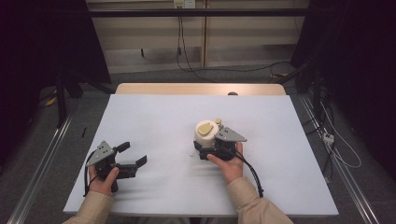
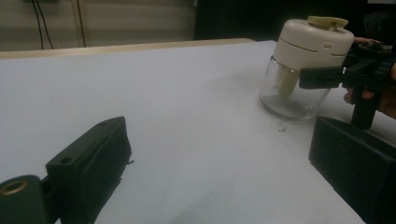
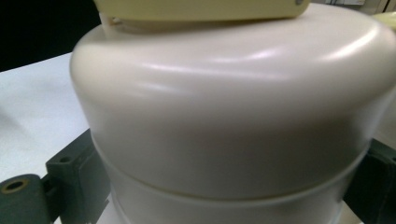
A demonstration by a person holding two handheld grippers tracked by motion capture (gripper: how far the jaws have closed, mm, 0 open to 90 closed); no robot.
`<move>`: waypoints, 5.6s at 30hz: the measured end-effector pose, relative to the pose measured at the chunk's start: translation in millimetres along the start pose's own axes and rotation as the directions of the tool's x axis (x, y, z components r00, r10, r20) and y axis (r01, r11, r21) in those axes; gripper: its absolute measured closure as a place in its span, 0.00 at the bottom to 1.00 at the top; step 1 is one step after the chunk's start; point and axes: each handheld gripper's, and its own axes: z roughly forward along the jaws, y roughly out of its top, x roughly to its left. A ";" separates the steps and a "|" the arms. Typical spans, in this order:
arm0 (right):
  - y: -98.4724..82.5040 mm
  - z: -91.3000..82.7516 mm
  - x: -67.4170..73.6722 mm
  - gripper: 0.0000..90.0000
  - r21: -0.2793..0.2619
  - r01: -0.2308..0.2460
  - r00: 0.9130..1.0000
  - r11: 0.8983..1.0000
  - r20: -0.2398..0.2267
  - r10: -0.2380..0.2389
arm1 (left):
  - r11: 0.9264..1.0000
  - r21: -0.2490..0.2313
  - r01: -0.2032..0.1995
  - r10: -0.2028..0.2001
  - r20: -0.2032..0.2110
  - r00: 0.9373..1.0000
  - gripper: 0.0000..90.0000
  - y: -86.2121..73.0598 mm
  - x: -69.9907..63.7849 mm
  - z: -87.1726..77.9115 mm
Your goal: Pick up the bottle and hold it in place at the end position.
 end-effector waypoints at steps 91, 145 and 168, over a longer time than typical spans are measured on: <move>21.8 36.2 -25.4 0.06 -0.034 -0.017 0.999 0.999 0.050 0.019 | 1.000 0.000 -0.005 0.005 -0.010 1.000 0.05 -1.7 1.1 -1.2; 17.9 51.3 -16.8 0.06 -0.007 0.000 1.000 1.000 0.015 0.000 | 1.000 0.001 0.007 -0.007 -0.007 1.000 0.05 -3.1 2.6 -2.2; 17.4 51.4 -15.9 0.06 -0.011 0.000 1.000 1.000 0.010 0.000 | 1.000 -0.001 0.008 -0.008 -0.005 1.000 0.05 -3.0 2.4 -2.4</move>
